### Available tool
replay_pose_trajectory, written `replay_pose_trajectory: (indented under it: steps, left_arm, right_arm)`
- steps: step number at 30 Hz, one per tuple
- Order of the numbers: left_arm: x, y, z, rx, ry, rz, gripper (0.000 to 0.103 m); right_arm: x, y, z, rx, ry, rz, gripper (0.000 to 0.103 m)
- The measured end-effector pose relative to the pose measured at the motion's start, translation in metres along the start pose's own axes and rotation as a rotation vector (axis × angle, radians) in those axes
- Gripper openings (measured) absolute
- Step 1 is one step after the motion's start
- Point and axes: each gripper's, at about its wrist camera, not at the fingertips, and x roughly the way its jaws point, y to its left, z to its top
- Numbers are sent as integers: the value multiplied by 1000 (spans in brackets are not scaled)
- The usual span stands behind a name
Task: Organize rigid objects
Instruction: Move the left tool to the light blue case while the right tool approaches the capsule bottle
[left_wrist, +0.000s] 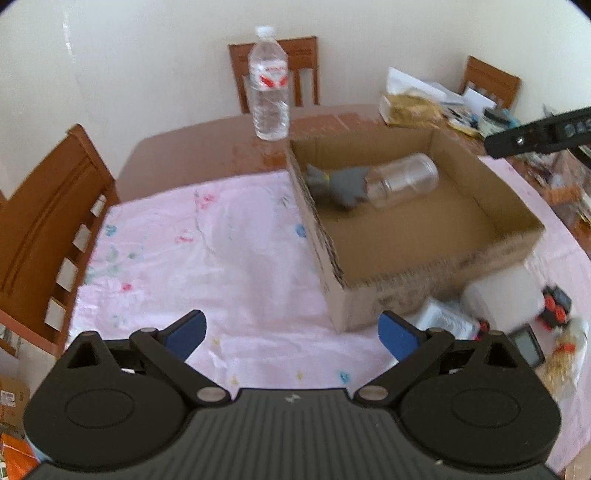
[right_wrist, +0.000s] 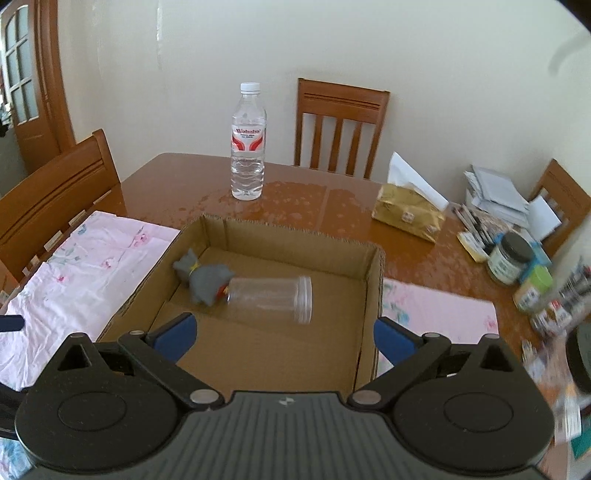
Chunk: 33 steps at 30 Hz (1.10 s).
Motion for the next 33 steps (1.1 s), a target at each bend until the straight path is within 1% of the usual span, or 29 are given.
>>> replay_pose_trajectory:
  steps: [6, 10, 13, 16, 18, 22, 27, 33]
  left_arm:
    - [11, -12, -28, 38, 62, -66, 99]
    - [27, -15, -42, 34, 102, -81, 99]
    - [36, -18, -47, 48, 125, -106, 99]
    - [40, -21, -54, 64, 130, -85, 99]
    - [40, -18, -58, 56, 138, -83, 99]
    - [37, -8, -66, 29, 156, -84, 99]
    - [31, 7, -76, 7, 161, -63, 99]
    - [27, 24, -82, -17, 166, -21, 101]
  right_arm:
    - [-24, 6, -40, 83, 23, -47, 103]
    - [-32, 12, -66, 119, 64, -91, 103]
    - [-33, 16, -79, 139, 90, -95, 103]
    - [-32, 20, -90, 144, 119, -115, 103]
    - [-33, 22, -97, 136, 134, -123, 103]
    - [-35, 22, -106, 131, 156, -141, 103]
    - [-32, 18, -120, 166, 191, -144, 103]
    - [-30, 17, -134, 148, 226, -150, 103]
